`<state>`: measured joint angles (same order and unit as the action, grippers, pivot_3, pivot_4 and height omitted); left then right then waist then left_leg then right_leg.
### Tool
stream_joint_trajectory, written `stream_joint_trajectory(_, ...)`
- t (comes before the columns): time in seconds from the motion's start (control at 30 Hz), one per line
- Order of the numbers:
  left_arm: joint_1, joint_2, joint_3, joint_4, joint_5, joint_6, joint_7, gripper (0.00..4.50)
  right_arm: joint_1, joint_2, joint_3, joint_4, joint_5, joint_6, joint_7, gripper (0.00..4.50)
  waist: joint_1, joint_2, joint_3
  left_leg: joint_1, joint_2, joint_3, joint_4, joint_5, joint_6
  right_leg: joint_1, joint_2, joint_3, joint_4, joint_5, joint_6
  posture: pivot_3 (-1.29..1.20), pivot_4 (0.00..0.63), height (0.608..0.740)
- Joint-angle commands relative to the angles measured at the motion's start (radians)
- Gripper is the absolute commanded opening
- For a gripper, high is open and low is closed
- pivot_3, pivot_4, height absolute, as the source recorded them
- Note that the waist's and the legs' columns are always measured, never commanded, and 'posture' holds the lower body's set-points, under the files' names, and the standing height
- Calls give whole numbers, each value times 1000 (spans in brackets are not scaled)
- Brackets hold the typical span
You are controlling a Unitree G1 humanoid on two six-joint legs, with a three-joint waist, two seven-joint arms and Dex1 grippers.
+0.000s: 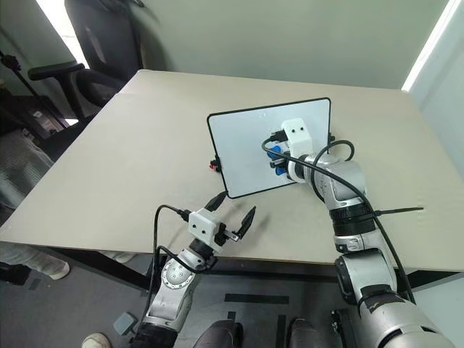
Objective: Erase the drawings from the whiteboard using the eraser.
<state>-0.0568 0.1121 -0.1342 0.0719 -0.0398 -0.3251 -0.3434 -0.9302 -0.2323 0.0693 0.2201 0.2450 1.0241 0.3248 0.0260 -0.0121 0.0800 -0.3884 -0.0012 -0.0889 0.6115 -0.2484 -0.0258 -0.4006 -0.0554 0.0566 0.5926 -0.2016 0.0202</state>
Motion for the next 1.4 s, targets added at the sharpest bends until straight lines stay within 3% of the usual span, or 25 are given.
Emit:
stream_joint_trajectory(0.03,6,3,2,-62,0,-12,6,4500,-49,3,10,41,-40,-78,-7,465,-2,0,0,0,0,0,0,-2,-1,0,0,0,-1,0,-1,0,150,740)
stream_joint_trajectory(0.8,19,16,8,-91,5,-1,19,4500,-36,18,57,329,-119,-167,10,465,-12,-1,0,4,-2,-2,0,-2,-6,-1,1,3,0,7,-10,0,150,740)
stream_joint_trajectory(1.4,5,21,12,-88,-2,2,27,4500,-132,-9,9,271,-127,-191,-1,465,-13,-1,1,-1,-1,-2,0,-2,-6,-10,1,3,0,11,-13,0,150,740)
